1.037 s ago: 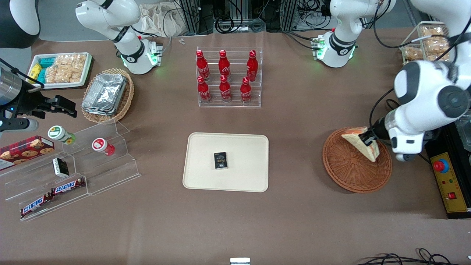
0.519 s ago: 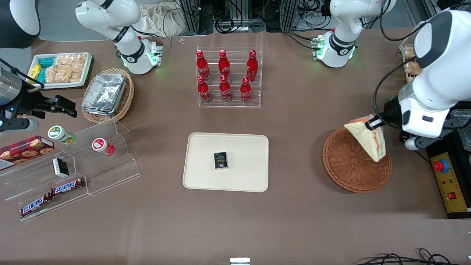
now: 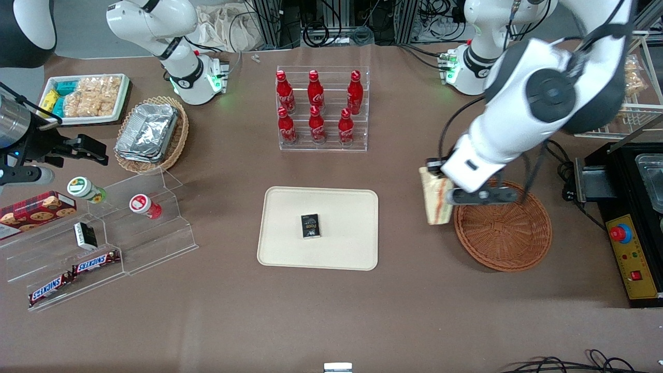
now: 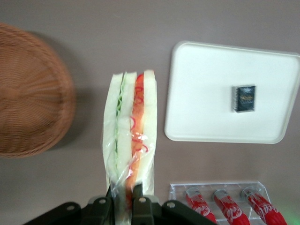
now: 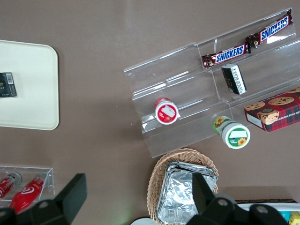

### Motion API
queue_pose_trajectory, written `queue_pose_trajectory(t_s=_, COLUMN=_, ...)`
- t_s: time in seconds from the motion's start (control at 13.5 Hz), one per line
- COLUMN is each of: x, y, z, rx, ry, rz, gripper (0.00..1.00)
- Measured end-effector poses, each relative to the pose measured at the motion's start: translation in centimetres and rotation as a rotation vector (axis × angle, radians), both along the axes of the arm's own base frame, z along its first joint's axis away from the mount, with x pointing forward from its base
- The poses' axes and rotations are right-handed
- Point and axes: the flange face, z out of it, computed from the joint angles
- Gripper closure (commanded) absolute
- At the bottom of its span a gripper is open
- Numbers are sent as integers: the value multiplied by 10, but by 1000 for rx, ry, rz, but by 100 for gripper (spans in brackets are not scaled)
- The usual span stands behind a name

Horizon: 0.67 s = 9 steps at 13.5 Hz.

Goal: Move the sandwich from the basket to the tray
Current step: 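Carry the sandwich over to the cream tray beside the tissue pack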

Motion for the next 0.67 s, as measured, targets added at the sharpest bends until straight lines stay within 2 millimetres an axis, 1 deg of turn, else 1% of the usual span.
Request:
queue_pose_trajectory(t_s=0.22, x=-4, y=-63, z=-61, rx=-1, ry=-2, rz=-90, gripper=100)
queue_pose_trajectory(t_s=0.44, x=-13, y=-118, z=-134, rx=48, ry=-26, rz=-92, gripper=100)
queue_pose_trajectory(t_s=0.52, x=-15, y=-131, z=-156, rx=53, ry=-26, rz=-92, gripper=100)
queue_pose_trajectory(t_s=0.67, x=-14, y=-146, z=-190, rx=48, ry=-16, rz=-95, gripper=100)
